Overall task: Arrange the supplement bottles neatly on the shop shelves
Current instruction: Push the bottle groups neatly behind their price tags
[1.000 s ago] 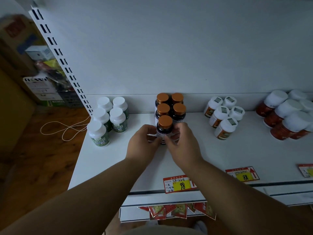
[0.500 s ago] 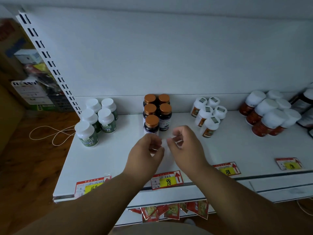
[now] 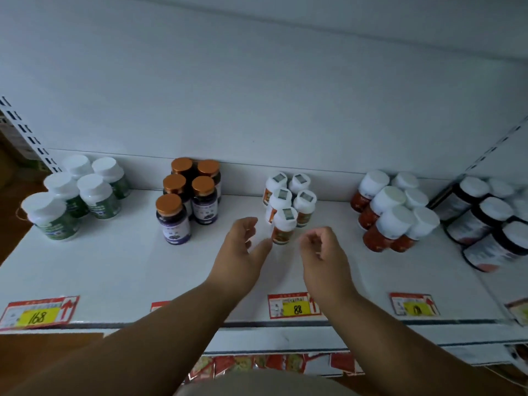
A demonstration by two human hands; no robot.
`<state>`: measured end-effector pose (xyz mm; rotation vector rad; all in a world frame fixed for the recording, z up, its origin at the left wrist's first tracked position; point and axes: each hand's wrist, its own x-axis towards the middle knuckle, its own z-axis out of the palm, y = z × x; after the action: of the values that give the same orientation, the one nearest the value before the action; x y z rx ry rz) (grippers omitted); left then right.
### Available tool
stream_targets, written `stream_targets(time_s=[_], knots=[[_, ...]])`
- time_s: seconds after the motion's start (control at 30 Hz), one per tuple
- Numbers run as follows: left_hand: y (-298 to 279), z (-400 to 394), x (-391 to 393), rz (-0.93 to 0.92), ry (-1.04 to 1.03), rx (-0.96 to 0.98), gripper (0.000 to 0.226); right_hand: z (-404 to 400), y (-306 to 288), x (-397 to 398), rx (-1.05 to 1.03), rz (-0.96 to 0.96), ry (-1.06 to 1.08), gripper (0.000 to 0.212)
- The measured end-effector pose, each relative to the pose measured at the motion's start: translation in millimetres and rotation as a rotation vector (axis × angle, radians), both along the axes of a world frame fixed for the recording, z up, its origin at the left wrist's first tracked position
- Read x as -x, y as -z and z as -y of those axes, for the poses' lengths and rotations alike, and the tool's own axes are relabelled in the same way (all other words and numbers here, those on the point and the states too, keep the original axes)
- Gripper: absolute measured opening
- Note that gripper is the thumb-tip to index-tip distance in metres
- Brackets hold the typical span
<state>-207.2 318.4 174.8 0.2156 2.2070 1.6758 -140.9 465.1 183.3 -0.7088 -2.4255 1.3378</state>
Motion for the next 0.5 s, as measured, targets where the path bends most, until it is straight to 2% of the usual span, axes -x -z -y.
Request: stream_targets(time_s=[0.1,0.17,0.23,0.27,0.37,0.5], knots=[[-8,-36,8,0.155,-0.077,-0.169,0.047,-50,4,20,0.198,-0.007,0.075,0.029],[-5,-54,25,0.28,-0.203,-0.279,0.052,-77,7,44,0.44,0.037,0.101,0.048],[0,-67,41,0.347,-0.279,-0.296,0.059,-92,11,65,0.639,0.097,0.079,0.063],[4,-72,49,0.376,-0.301,-0.309,0.062,-95,12,73,0.675,0.126,0.049,0.067],[3,-91,63,0.444,-0.294,-0.393,0.054,-96,9,88,0.652,0.144,-0.062,0.066],[-1,-105,60,0.376,-0.225,-0.392,0.027,-92,9,93,0.445,0.047,-0.239,0.049]])
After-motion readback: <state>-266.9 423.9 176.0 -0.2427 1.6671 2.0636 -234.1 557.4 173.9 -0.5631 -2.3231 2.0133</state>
